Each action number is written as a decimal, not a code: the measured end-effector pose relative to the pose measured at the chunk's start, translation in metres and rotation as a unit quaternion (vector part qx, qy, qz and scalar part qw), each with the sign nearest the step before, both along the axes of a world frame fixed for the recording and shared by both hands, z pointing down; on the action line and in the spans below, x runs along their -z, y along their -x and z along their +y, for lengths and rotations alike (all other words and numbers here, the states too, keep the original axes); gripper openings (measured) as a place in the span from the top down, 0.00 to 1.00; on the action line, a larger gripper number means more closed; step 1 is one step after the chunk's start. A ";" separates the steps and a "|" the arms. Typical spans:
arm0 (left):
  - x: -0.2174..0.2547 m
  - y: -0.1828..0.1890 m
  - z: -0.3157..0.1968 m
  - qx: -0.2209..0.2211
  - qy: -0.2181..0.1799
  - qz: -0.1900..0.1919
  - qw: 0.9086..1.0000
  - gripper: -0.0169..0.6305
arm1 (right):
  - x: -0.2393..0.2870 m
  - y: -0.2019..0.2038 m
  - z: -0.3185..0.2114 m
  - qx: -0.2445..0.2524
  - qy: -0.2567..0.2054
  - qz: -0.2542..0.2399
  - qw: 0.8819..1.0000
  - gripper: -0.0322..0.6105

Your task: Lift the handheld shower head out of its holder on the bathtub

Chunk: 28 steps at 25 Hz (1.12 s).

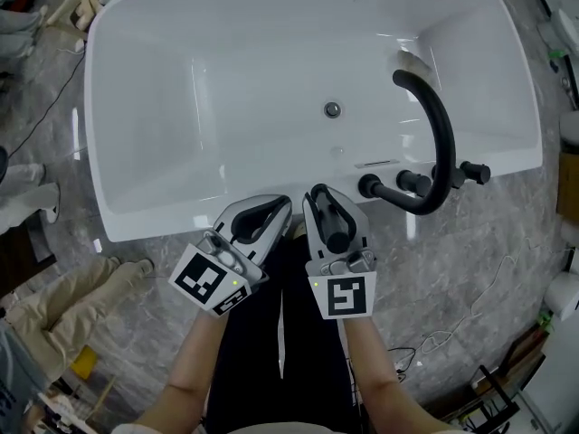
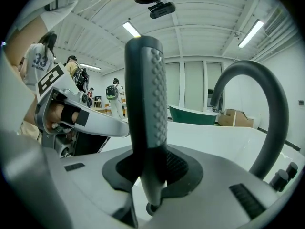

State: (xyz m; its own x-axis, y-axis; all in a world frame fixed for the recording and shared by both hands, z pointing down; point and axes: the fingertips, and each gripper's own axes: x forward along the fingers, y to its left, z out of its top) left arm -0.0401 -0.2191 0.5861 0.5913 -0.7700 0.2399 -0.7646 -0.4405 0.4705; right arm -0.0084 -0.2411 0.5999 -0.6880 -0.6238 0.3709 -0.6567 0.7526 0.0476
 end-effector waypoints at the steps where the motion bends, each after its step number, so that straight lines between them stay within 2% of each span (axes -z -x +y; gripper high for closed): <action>1: 0.003 -0.001 0.001 -0.001 -0.001 -0.001 1.000 0.95 | 0.003 0.000 0.001 -0.001 0.000 0.000 1.000 0.79; 11: 0.036 -0.002 0.002 -0.013 -0.007 -0.002 1.000 0.95 | 0.045 0.006 0.001 0.002 -0.001 0.001 1.000 0.79; 28: 0.114 -0.011 -0.005 -0.032 -0.035 -0.020 0.999 0.95 | 0.147 0.005 0.000 0.002 -0.018 -0.033 0.999 0.79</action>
